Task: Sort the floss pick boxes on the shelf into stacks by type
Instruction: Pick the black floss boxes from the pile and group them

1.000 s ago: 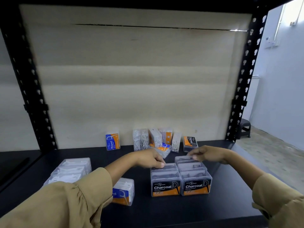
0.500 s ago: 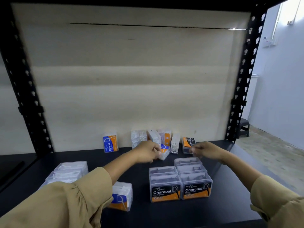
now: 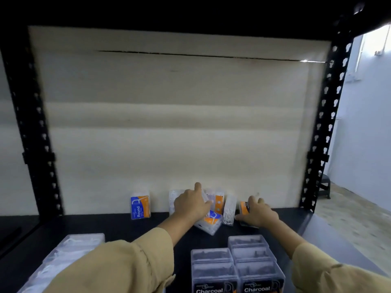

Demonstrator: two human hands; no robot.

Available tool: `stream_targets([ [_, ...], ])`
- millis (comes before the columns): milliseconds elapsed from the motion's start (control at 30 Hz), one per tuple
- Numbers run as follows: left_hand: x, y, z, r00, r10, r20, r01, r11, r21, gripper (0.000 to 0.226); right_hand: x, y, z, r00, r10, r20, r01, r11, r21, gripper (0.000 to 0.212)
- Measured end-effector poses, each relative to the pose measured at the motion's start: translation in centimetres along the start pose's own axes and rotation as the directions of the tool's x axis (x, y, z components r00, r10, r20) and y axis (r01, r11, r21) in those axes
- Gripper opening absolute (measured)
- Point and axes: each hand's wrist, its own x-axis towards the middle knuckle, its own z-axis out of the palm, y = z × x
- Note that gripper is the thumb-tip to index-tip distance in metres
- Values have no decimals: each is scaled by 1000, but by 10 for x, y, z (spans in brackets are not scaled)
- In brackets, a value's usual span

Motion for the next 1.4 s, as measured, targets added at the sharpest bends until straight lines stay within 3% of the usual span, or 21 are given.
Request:
stream_targets([
  [167, 4, 5, 8, 1000, -2, -31, 1, 1000, -19, 46, 6, -5, 6, 999, 13, -33, -14, 1000, -8, 71],
  [400, 0, -4, 2, 999, -29, -32, 28, 998, -54, 44, 0, 17, -1, 996, 83, 13, -83, 993, 88, 72],
  [600, -13, -41, -6, 1000, -13, -4, 13, 994, -107, 41, -18, 46, -12, 998, -18, 62, 6, 982, 187, 48],
  [833, -35, -91, -25, 992, 38, 123, -10, 976, -218, 28, -41, 53, -17, 977, -163, 140, 118, 950, 289, 55],
  [933, -41, -109, -32, 963, -3, 269, 79, 958, -275, 29, -44, 49, -16, 960, -209, 186, 144, 939, 313, 56],
  [1033, -45, -119, -36, 929, 34, 369, 41, 980, -194, 39, -47, 43, -16, 949, -238, 206, 166, 934, 316, 55],
  [1200, -47, -110, -33, 932, 117, 344, -102, 993, -60, 61, -45, 50, -12, 943, -209, 261, 117, 937, 330, 59],
  [1400, -37, -90, -21, 943, 158, 294, -150, 987, -52, 59, -42, 59, -6, 962, -177, 210, 101, 939, 330, 65],
])
